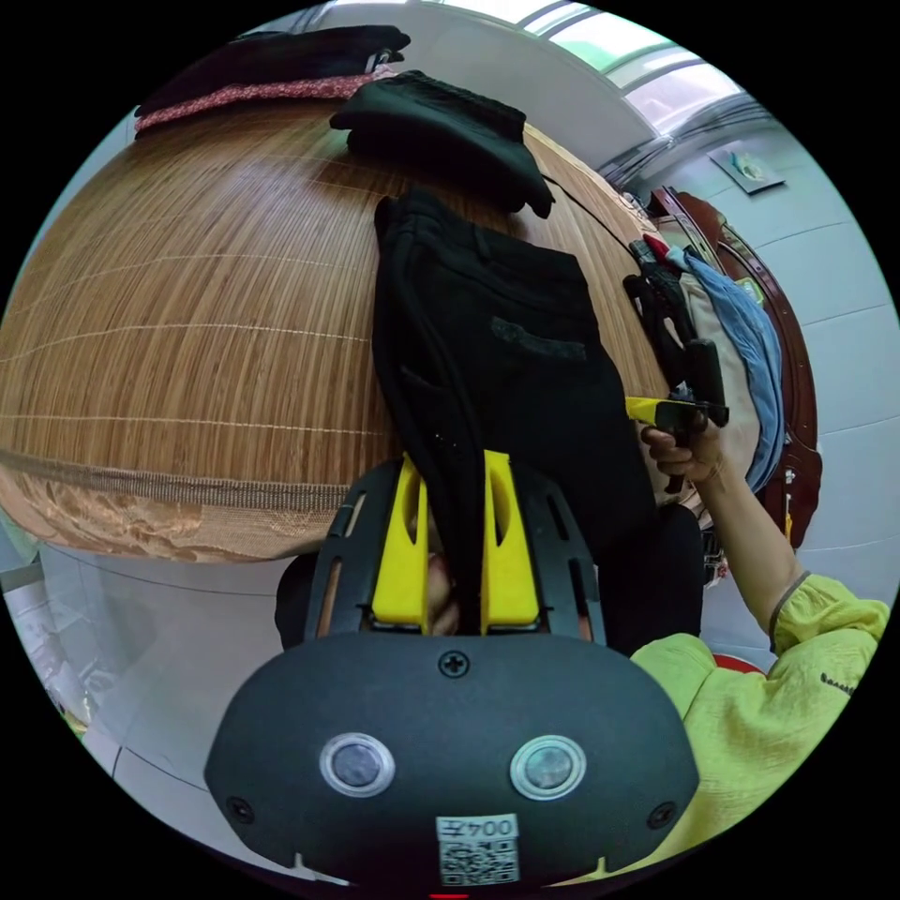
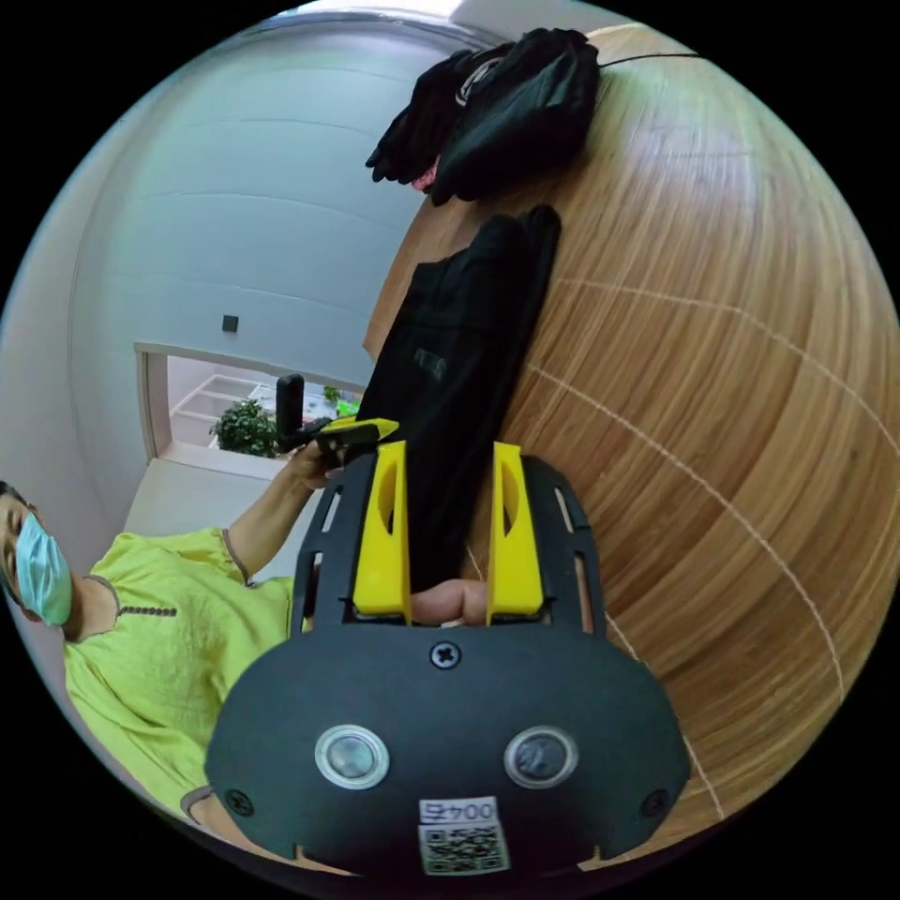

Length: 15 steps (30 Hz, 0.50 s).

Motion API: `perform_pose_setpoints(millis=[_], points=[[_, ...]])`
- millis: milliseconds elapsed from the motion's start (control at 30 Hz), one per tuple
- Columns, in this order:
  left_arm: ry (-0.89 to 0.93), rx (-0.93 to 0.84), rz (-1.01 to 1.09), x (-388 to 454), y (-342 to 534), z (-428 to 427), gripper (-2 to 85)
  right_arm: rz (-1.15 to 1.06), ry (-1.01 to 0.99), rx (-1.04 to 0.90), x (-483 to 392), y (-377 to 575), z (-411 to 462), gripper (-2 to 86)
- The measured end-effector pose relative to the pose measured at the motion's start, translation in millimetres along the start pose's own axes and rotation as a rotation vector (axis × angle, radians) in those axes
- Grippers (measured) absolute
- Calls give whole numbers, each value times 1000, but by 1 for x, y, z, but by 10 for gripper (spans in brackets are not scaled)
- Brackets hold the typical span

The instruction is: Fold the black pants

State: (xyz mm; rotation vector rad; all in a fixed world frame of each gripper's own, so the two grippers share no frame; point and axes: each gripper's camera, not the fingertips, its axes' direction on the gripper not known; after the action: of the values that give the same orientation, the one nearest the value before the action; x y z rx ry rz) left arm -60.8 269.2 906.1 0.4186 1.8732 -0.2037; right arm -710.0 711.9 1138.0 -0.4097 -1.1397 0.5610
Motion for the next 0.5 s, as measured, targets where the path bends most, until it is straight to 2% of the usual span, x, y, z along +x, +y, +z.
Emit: perform_pose_setpoints(millis=[133, 500], points=[[19, 18, -2, -6, 1, 4, 98, 79, -33, 110, 18, -15, -32, 138], [51, 31, -1, -16, 1, 13, 93, 82, -150, 31, 34, -74, -37, 99]])
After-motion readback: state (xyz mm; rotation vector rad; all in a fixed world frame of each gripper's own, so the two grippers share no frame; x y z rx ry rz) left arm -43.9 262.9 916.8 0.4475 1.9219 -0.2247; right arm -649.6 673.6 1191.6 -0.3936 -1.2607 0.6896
